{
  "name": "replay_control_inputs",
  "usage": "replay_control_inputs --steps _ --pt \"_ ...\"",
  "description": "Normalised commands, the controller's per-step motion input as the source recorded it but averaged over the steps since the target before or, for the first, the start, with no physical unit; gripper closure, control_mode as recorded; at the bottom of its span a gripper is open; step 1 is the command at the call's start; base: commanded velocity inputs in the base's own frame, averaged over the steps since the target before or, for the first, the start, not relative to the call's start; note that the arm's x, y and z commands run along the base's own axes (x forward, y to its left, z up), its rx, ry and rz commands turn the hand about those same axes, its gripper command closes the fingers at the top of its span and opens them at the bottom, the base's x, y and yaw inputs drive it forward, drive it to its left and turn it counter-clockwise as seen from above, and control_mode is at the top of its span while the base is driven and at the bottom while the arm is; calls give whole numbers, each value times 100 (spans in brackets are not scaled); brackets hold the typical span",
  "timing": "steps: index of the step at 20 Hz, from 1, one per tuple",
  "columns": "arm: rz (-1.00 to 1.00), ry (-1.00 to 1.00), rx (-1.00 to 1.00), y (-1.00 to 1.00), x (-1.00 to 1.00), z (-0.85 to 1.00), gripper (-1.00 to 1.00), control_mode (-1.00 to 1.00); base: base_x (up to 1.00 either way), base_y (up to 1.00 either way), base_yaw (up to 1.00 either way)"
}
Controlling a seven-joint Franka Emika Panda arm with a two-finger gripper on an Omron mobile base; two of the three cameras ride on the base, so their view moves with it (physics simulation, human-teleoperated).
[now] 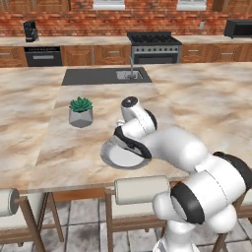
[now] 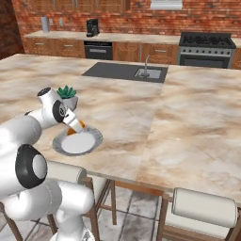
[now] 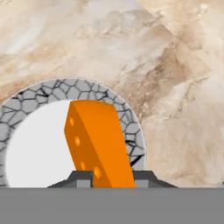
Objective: Take the cheese, fish, and lemon from the fridge and place them on the plate on the dining counter to create an appetizer plate.
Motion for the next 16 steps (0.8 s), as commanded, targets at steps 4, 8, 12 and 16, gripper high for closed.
replay_control_inputs --steps 4,8,12,16 --pt "0 12 0 65 54 -25 100 -100 0 0 0" --pt "-1 11 0 64 40 -22 100 -100 0 0 0" --pt "-4 5 0 36 27 -21 100 -100 0 0 0" --pt "-6 1 0 11 10 -34 100 -100 0 0 0"
